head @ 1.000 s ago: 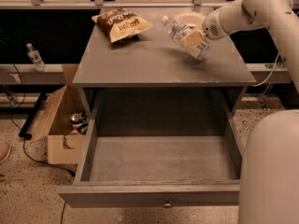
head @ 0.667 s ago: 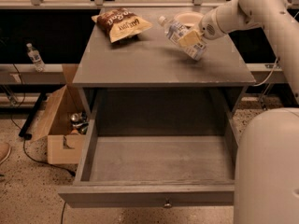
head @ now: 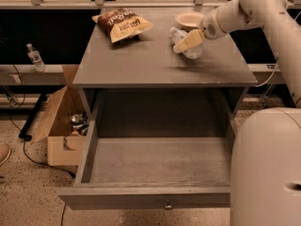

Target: Pick blue plastic bottle from top drawer and place on counter

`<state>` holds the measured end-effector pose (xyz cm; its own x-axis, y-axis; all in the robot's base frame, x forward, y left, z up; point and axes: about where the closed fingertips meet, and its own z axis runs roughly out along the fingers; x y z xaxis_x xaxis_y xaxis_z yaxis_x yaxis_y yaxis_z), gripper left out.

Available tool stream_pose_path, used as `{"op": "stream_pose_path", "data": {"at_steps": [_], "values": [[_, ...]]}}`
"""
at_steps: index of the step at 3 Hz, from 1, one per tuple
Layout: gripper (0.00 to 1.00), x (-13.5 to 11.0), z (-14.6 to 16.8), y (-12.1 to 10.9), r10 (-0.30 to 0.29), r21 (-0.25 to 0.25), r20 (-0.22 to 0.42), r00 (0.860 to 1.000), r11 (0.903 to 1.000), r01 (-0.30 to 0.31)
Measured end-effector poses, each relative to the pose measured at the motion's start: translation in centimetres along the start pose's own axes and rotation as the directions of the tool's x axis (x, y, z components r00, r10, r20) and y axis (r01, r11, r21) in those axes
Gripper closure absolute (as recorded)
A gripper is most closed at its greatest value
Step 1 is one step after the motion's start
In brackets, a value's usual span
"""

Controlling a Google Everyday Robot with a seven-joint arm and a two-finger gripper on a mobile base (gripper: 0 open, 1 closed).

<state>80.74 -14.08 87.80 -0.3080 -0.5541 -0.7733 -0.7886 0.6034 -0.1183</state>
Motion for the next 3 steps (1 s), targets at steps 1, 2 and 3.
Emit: {"op": "stream_pose_path", "data": {"at_steps": [1, 2, 3], "values": [[0.00, 0.3, -1.2, -0.7, -0.001, 0.017, -0.003, 1.000, 0.9999, 0.001], [0.00, 0.8, -2.3, -1.0, 0.004, 0.029, -0.004, 1.000, 0.9996, -0.004], [0.00, 3.1, -7.9, -2.2, 0.035, 0.087, -0.007, 0.999, 0.9956, -0.034]]}}
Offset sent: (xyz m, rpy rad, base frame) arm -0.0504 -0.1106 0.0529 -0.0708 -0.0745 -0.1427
